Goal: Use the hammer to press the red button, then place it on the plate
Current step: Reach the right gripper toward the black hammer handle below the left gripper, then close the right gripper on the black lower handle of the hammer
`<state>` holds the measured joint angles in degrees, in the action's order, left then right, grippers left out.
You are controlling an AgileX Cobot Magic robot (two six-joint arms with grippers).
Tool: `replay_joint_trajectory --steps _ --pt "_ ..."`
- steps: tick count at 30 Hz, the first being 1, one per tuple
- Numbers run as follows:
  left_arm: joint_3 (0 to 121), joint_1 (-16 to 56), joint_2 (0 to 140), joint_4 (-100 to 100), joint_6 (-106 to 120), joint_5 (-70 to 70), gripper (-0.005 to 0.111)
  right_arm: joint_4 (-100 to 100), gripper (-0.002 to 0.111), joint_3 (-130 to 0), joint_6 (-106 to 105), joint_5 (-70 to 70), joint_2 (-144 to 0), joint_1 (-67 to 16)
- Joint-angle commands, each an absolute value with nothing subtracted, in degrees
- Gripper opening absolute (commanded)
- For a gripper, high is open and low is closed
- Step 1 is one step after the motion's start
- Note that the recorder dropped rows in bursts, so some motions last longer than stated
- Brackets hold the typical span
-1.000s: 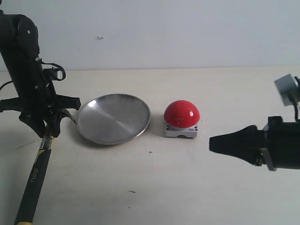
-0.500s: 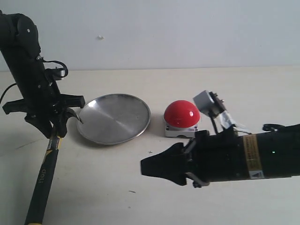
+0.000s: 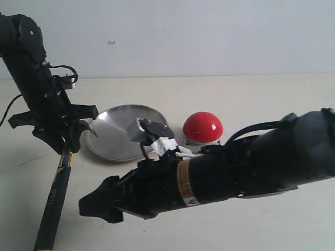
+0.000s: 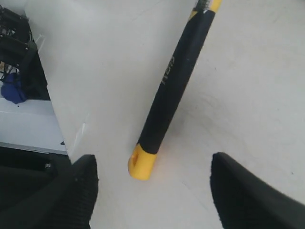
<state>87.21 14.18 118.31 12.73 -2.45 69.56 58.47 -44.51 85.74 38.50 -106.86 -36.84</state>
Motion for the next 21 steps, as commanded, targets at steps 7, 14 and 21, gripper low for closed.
replay_joint_trajectory --steps 7,14,21 --pt "87.91 13.62 117.34 17.54 1.40 69.96 0.000 56.84 0.065 -56.97 93.08 36.04 -119.11 -40.33" --pt "88.28 13.62 117.34 20.37 4.09 69.96 0.000 54.89 0.065 -60.56 94.35 36.78 -121.65 -40.33" --pt "88.62 13.62 117.34 20.70 4.33 69.96 0.000 54.57 0.065 -65.07 97.13 35.46 -125.29 -42.64"
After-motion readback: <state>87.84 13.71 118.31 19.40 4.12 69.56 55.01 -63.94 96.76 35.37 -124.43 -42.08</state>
